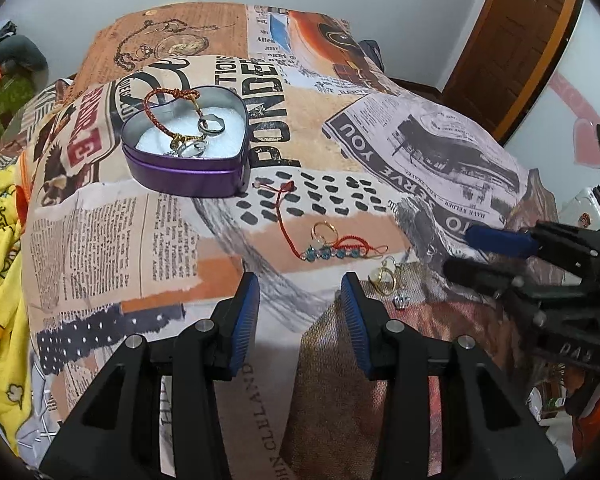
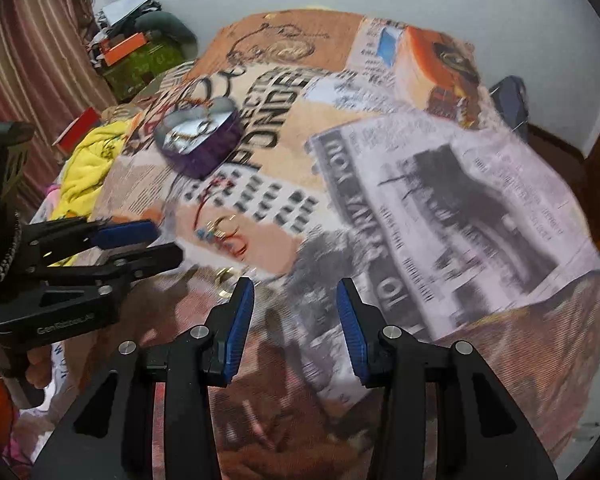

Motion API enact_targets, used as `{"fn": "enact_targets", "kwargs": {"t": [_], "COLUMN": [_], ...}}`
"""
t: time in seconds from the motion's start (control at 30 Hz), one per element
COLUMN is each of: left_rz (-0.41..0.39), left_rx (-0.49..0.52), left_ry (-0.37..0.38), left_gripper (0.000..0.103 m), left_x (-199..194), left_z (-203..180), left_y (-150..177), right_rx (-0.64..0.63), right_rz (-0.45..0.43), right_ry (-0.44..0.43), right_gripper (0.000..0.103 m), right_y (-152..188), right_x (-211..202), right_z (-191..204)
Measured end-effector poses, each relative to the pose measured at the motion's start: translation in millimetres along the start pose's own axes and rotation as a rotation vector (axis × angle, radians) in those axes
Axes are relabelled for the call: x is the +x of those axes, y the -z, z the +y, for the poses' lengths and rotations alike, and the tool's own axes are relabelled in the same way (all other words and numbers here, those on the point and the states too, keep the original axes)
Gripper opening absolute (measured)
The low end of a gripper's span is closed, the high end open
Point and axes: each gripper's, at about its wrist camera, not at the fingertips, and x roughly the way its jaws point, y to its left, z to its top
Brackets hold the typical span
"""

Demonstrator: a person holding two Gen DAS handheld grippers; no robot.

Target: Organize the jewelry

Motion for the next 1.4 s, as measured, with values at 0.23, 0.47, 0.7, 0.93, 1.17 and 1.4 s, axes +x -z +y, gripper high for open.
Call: {"fn": "enact_targets", "kwargs": {"t": [0.23, 0.47, 0.7, 0.93, 1.17, 1.4], "left_rz": [0.011, 0.019, 0.037, 0.062, 0.067, 0.071], "left_rx": [0.004, -0.003, 0.007, 0.024, 0.044, 0.092], "left_ry": [0.028, 0.052, 0.067, 0.104, 0.124, 0.115], "left_gripper": [0.025, 0.025, 0.025, 0.025, 0.025, 0.025], "left_x": [1.3, 1.3, 1.8, 8.9, 18.3, 28.5], "left_z": [1.0, 2.5, -1.1, -13.4, -29.5, -45.8], "left_y": [5.0, 5.0, 5.6, 0.1, -6.3, -8.6], "right_rx": [-0.045, -0.058, -0.066, -0.034, 0.036, 0.074], "right_rz": [0.036, 0.039, 0.013, -0.003, -0.038, -0.065], "right_ry": [-0.088, -0.089, -0.091, -0.074, -0.018, 0.019], "right_gripper": [0.039, 0.026, 0.01, 0.009, 0.009, 0.009], "right_y": [8.7, 15.4, 15.1, 17.6, 18.5, 16.1], "right_x": [15.2, 26.3, 27.7, 20.1, 5.2, -5.8], "right_z": [23.1, 27.1, 28.8, 17.0, -12.0, -30.4]}}
